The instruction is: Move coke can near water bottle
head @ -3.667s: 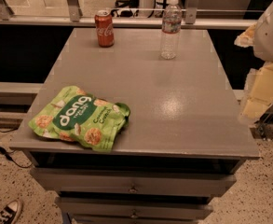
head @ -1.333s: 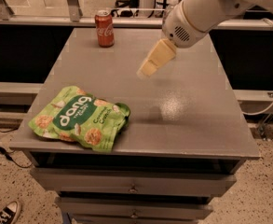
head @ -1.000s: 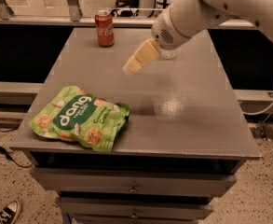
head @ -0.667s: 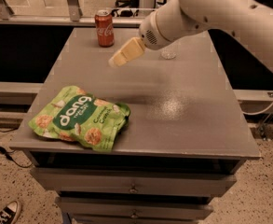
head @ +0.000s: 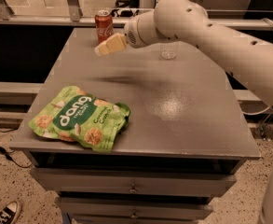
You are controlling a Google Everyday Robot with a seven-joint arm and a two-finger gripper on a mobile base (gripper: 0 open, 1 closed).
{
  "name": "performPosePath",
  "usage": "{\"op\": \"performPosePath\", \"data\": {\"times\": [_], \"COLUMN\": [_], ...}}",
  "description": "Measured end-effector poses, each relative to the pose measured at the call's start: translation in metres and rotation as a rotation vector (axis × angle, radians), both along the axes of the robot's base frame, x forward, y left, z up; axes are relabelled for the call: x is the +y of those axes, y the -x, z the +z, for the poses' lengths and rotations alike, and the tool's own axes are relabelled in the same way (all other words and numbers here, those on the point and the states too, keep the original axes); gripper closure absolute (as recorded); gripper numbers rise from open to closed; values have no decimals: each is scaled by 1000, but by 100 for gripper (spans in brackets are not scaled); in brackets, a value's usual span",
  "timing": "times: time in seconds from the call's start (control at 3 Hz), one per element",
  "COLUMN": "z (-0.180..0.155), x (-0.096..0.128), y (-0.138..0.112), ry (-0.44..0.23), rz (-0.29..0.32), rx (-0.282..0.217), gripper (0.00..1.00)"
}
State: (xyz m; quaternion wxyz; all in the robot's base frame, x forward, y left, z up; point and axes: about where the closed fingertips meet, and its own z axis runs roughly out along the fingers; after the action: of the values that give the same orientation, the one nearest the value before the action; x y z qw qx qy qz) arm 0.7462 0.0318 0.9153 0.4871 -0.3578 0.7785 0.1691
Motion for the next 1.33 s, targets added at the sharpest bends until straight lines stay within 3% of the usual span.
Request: {"op": "performPosePath", "data": {"times": [0.67,1.33], "z": [-8,-10], "x": [16,25], "y": [-72,-124], "ry": [-62,-129], "rz": [-55,-76], "rx": [-61,-72], "gripper": [0,0]}}
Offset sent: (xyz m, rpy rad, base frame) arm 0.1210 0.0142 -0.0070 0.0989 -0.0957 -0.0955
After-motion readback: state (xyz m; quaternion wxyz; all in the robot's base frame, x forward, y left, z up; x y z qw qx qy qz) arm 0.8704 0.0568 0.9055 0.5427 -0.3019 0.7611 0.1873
